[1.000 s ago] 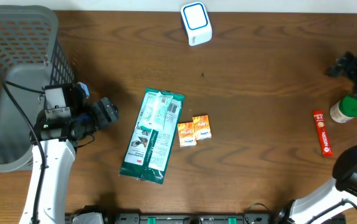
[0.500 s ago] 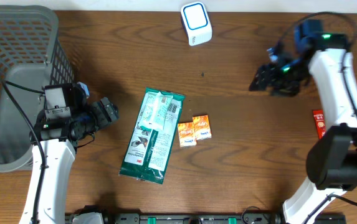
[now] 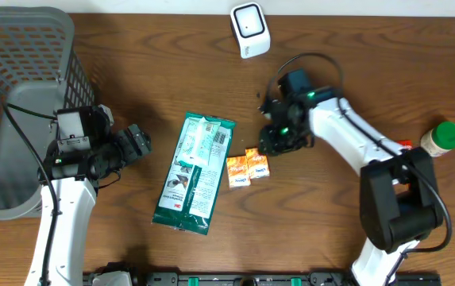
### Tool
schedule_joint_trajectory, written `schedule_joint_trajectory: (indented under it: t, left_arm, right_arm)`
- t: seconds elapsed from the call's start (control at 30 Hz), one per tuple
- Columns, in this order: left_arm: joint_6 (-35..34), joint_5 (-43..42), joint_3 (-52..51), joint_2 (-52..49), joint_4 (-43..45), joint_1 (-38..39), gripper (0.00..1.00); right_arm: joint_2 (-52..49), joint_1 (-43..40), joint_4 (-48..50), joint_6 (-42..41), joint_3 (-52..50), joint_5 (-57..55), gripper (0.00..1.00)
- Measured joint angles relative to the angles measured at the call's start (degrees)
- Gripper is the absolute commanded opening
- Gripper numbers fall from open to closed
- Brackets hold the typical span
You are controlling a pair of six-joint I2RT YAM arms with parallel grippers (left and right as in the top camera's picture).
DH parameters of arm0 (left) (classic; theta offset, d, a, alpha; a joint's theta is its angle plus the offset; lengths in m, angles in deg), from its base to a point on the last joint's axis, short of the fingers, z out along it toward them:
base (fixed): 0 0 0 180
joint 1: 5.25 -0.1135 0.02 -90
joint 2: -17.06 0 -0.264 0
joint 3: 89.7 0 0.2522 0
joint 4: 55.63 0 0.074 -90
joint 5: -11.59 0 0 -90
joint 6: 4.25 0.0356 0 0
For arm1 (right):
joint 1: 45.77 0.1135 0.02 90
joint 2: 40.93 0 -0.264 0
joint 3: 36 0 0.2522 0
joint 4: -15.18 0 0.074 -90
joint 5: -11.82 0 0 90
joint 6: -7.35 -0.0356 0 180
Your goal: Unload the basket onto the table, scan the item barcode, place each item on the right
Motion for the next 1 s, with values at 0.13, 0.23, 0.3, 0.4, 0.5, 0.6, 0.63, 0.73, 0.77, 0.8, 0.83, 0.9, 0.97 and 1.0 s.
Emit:
schedule_joint_trajectory:
  t: [0.13, 0.23, 0.3, 0.4, 0.5, 0.6, 0.63, 0.73, 0.77, 0.8, 0.83, 0.9, 0.97, 1.0]
  left_arm:
    - [0.02, 0.00, 0.00, 0.00, 0.00, 0.00, 0.93]
    - [0.02, 0.00, 0.00, 0.00, 0.02, 0.00, 0.93]
    - [0.00, 0.00, 0.00, 0.00, 0.00, 0.00, 0.93]
    - [0.00, 0.02, 0.00, 0.00, 0.00, 0.00, 0.93]
    - [0.00, 0.00, 0.00, 0.00, 0.00, 0.00, 0.93]
    - [0.00, 0.00, 0.00, 0.00, 0.00, 0.00, 0.93]
    - [0.00, 0.00, 0.00, 0.00, 0.00, 0.00, 0.93]
    - [0.00, 0.00, 0.00, 0.00, 0.00, 0.00, 0.93]
    - [0.00, 0.00, 0.00, 0.00, 0.00, 0.00, 0.93]
    - [0.02, 0.00, 0.00, 0.00, 0.00, 0.00, 0.93]
    - [0.00, 0.00, 0.00, 0.00, 0.00, 0.00, 0.93]
    - [0.02, 0.00, 0.00, 0.00, 0.00, 0.00, 0.93]
    - [0.00, 0.00, 0.00, 0.00, 0.00, 0.00, 0.93]
    - [0.00, 0.00, 0.00, 0.00, 0.00, 0.00, 0.93]
  right_arm:
    - [-0.02, 4.31, 1.49, -0.11, -0.57, 0.07, 0.38]
    - [-0.02, 6.34, 2.23, -0.59, -0.57, 0.02, 0.38]
    - [-0.02, 7.02, 2.64, -1.11, -0.57, 0.04, 0.39]
    - [-0.02, 7.65, 3.04, -1.62, -0.57, -0.39, 0.41]
    - [-0.02, 8.20, 3.15, -1.92, -0.57, -1.88, 0.41]
    - [-0.02, 8.50, 3.17, -2.27, -0.57, -3.50, 0.42]
    - [-0.02, 8.52, 3.17, -2.29, -0.57, -3.89, 0.42]
    - [-0.02, 8.57, 3.15, -2.86, -0.57, -4.74, 0.42]
    - [-0.02, 8.57, 3.13, -3.26, -0.57, -4.98, 0.42]
    - [-0.02, 8.57, 3.15, -3.67, -0.57, -5.16, 0.43]
    - [-0.02, 8.57, 3.15, -3.91, -0.57, -5.22, 0.43]
    - [-0.02, 8.57, 3.15, -4.35, -0.57, -5.25, 0.44]
    - [-0.02, 8.57, 3.17, -4.57, -0.57, -5.27, 0.45]
    - [-0.02, 8.57, 3.19, -4.59, -0.57, -5.29, 0.45]
